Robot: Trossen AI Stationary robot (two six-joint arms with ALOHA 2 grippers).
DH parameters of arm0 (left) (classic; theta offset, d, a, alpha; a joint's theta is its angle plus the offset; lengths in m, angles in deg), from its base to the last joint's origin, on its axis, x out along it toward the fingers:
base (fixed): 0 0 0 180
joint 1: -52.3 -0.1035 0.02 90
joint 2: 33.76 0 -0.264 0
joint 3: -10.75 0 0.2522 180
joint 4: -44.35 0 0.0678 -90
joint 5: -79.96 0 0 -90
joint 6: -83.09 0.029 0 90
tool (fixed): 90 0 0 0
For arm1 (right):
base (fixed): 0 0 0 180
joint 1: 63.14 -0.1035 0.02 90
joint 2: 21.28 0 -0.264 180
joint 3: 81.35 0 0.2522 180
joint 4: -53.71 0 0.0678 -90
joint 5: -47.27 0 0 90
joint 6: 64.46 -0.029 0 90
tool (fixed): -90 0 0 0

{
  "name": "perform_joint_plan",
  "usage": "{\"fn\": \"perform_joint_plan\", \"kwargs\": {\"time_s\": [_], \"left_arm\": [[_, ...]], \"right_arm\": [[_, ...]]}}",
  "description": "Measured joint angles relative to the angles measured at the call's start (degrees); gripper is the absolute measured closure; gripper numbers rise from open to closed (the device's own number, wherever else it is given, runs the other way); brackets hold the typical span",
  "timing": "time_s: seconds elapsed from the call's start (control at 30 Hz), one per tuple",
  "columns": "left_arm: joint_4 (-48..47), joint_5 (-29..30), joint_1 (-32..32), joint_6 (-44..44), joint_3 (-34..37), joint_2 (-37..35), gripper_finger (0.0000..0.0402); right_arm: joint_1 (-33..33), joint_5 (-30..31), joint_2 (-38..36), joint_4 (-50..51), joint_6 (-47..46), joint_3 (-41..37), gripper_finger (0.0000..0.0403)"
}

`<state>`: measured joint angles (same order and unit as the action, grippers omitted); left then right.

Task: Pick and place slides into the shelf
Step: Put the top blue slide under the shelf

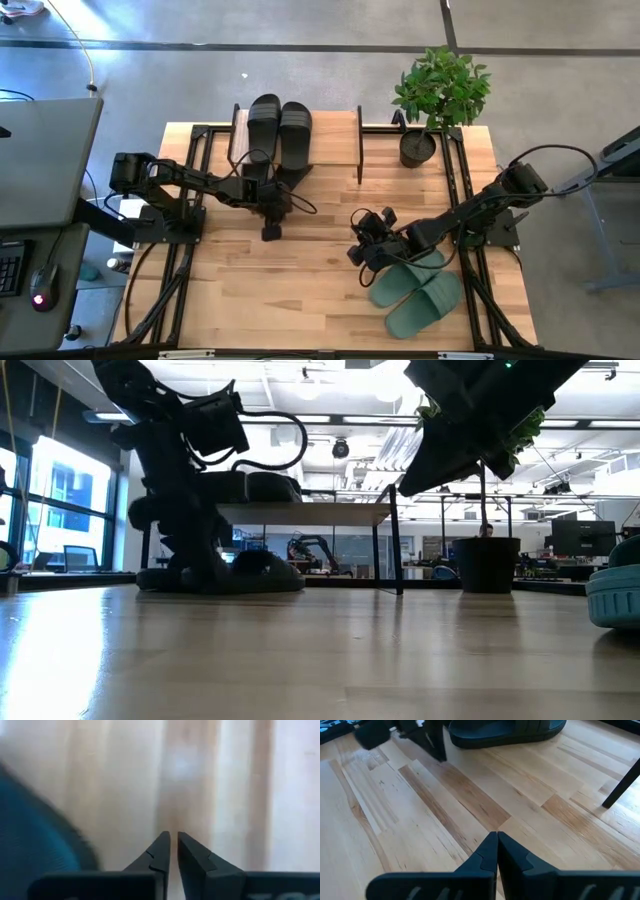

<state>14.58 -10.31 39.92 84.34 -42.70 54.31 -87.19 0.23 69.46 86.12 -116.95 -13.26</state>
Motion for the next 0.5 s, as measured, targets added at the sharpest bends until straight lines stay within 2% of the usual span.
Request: {"fn": "perform_joint_plan", "kwargs": {"time_s": [0.23, 0.37, 0.5], "left_arm": [[0.02, -14.8, 0.0, -3.72, 0.0, 0.0, 0.0328], [0.78, -25.74, 0.02, -11.0, 0.0, 0.0, 0.0305], [7.24, -38.63, 0.6, -16.43, 0.0, 0.0, 0.0299]], "right_arm": [[0.02, -0.37, 0.0, 0.04, 0.0, 0.0, 0.0403], [0.0, -0.55, 0.02, 0.24, 0.0, 0.0, 0.0403], [0.0, -0.74, 0.02, 0.38, 0.0, 0.0, 0.0403]]}}
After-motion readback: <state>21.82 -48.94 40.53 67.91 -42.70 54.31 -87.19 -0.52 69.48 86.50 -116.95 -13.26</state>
